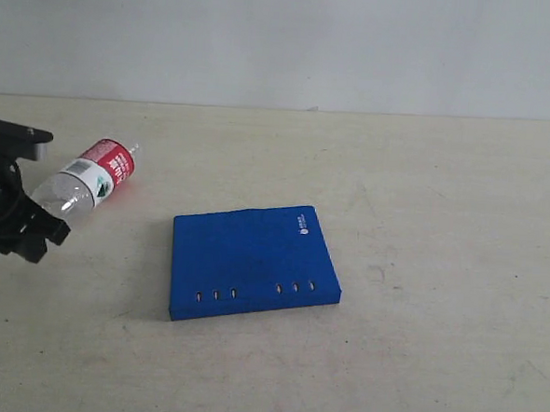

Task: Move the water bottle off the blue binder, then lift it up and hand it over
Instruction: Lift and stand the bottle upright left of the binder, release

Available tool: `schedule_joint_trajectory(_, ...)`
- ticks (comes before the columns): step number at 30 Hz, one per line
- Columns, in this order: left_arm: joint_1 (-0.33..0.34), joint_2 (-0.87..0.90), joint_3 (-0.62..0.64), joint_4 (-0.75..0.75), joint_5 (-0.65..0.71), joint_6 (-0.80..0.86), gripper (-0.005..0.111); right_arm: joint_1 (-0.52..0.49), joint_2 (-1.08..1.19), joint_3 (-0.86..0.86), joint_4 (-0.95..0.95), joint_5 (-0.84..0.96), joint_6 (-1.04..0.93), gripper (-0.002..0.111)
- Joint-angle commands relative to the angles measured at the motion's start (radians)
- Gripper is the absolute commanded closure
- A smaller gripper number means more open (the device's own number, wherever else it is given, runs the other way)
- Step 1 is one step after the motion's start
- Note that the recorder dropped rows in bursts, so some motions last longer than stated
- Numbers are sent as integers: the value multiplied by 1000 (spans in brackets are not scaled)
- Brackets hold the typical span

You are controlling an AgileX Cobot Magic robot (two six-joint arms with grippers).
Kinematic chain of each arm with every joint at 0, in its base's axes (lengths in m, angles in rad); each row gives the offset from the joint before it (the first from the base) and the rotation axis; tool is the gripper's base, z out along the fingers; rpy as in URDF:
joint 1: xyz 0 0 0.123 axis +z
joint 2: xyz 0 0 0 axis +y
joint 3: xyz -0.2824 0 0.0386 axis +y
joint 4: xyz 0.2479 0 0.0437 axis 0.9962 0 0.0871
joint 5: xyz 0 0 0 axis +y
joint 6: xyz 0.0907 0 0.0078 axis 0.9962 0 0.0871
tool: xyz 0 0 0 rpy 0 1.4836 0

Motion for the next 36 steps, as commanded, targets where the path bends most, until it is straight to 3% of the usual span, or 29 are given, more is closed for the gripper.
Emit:
schedule_joint_trajectory(1,-3,-167,0,6,-5,-10,102,-4,-8,5,-13,-16,-3,109)
schedule_joint_trajectory(10,-3,-496,0,6,51,-3,102,-4,-8,5,-13,-16,-3,109)
schedule_joint_trajectory(16,-3,-474,0,6,22,29,102,-4,-8,5,-13,-24,-3,109)
schedule_joint_trajectory(23,-3,-458,0,-5,211,38,102,-4,-8,5,-6,-28,-3,109)
schedule_joint_trajectory(31,-3,-508,-27,-36,290,74,102,-4,-8,5,-3,-28,-3,109)
schedule_joint_trajectory(36,-3,-503,-76,-124,366,221,102,-4,-8,5,-3,-28,-3,109)
